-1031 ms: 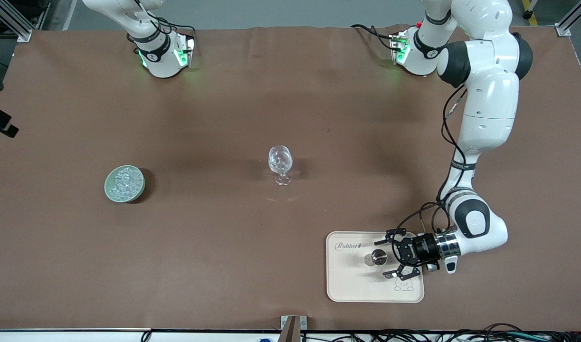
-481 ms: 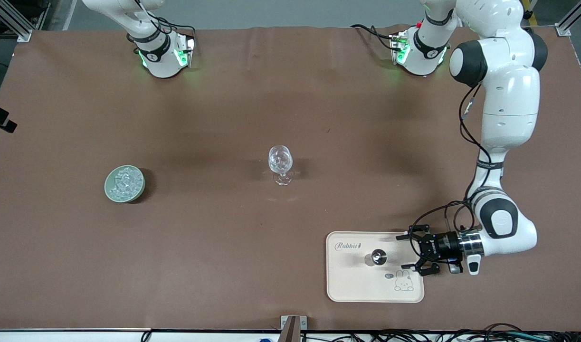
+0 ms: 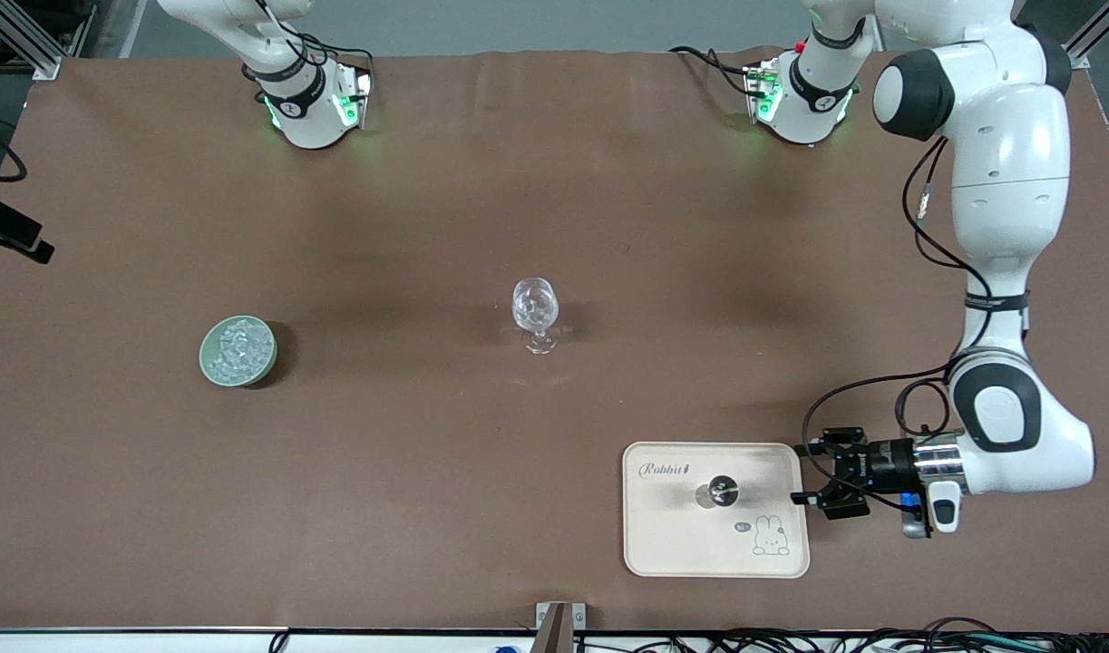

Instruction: Pour wine and add ice with both arms

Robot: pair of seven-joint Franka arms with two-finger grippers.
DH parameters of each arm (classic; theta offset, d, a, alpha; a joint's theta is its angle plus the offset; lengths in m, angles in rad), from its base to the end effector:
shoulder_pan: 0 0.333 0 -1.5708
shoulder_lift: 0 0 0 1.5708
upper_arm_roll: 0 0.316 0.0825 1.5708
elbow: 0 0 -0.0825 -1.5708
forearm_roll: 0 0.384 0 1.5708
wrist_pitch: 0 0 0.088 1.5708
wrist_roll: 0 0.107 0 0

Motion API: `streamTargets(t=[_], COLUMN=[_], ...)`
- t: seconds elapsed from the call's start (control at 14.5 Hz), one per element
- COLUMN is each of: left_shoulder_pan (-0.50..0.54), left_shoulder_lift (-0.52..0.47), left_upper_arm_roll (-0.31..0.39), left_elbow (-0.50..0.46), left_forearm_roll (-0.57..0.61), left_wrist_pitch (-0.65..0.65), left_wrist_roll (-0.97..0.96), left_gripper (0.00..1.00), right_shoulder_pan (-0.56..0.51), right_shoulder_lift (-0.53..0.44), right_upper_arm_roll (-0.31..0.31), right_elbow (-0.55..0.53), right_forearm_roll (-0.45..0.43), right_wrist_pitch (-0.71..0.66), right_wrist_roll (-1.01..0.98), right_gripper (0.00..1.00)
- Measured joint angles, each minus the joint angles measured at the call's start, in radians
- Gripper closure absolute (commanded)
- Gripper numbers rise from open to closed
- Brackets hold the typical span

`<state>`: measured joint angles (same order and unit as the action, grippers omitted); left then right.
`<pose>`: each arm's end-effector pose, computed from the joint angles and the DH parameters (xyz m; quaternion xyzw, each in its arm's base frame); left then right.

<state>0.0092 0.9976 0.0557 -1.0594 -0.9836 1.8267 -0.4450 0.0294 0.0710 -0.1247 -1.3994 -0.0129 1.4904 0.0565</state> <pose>0.7684 -0.0328 0.2338 0.8183 0.3808 -0.1794 0.3914 0.5660 -0.0525 0.6580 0.9970 -0.0762 0.0101 0.0110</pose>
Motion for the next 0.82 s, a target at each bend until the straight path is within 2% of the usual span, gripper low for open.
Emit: streamTargets(t=[0.07,0.14,0.21,0.27,0.62,0.82], left_shoulder_pan=[0.005,0.007,0.007,0.007,0.017,0.008], left_shoulder_lift=[-0.02,-0.046,-0.074,-0.104,-0.262,-0.371], left_upper_arm_roll=[0.0,-0.001,-0.001,-0.002,-0.001,-0.01], left_elbow=[0.001,0.003,0.004,0.005,0.006,0.004], left_forearm_roll=[0.047,0.104,0.164,0.223,0.507,0.646], left_wrist_pitch=[-0.009,-0.033,-0.065,-0.093,-0.166,-0.202], left_wrist_roll=[0.028,0.044,0.056,0.075,0.311,0.388], left_gripper=[0.09,0.08,0.01,0.0,0.0,0.0], right_shoulder_pan=[0.0,0.0,0.0,0.0,0.0,0.001], right_shoulder_lift=[0.0,-0.001,-0.001,-0.002,-0.004,-0.005], right_upper_arm_roll=[0.0,0.0,0.0,0.0,0.0,0.002], right_elbow=[-0.003,-0.004,-0.005,-0.005,-0.008,-0.009], right_forearm_roll=[-0.002,-0.003,-0.003,-0.003,-0.003,-0.003], right_wrist_pitch=[0.003,0.003,0.003,0.003,0.0,-0.004], right_wrist_roll=[-0.004,-0.006,-0.007,-0.008,-0.009,-0.01], right_gripper=[0.0,0.0,0.0,0.0,0.0,0.0])
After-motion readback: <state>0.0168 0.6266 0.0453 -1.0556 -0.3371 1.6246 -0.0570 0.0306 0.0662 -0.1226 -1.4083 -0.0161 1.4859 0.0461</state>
